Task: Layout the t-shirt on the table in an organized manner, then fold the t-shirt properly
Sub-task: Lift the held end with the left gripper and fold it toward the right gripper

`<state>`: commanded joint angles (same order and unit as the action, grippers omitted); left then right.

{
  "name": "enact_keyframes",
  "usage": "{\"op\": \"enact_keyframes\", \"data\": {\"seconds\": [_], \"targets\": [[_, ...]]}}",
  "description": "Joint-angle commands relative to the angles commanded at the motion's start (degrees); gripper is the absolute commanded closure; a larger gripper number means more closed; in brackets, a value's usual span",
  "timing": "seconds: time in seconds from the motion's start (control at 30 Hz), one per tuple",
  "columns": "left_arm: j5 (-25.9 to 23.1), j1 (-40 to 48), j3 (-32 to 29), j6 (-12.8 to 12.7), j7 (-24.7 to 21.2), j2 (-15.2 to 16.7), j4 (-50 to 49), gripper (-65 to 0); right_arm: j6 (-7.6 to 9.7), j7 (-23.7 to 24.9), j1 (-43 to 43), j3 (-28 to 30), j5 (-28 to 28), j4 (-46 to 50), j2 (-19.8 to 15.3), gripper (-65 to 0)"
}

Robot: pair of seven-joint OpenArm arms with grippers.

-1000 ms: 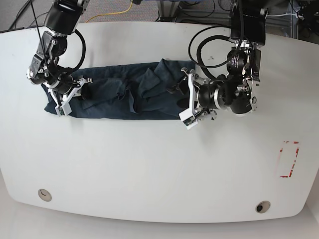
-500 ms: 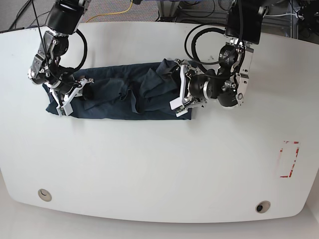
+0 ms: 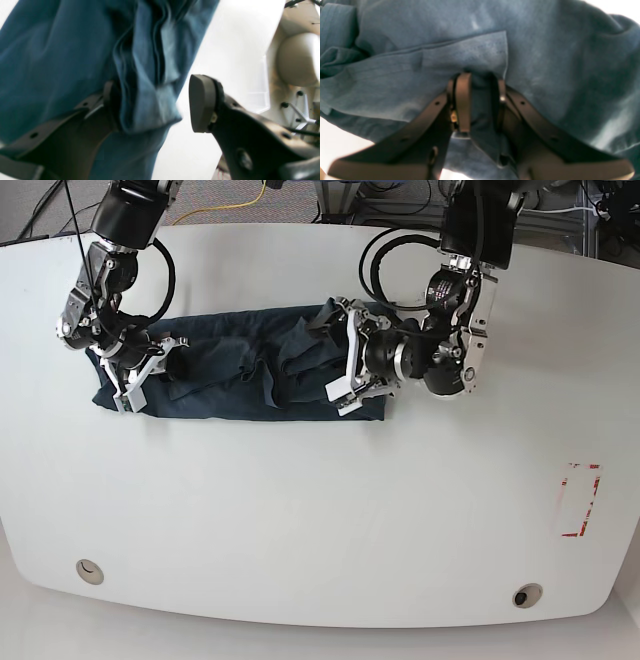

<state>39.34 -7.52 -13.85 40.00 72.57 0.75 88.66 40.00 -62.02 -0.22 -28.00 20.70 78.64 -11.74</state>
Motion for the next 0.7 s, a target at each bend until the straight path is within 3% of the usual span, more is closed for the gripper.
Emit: {"op": "enact_keyframes", "data": {"seconds": [0.47,0.7], "targets": [[0.44,-3.96,-8.18,0.0,-0.7,4.84,-0.62,-29.7,0.0,0.0,0.09,0.0,0.0,0.0,0.0,-14.0],[5.54,-7.74,-11.08,0.0,-0.97,6.42,-1.85,-29.7,0.0,0.0,0.26,0.0,0.0,0.0,0.0,-14.0]]}}
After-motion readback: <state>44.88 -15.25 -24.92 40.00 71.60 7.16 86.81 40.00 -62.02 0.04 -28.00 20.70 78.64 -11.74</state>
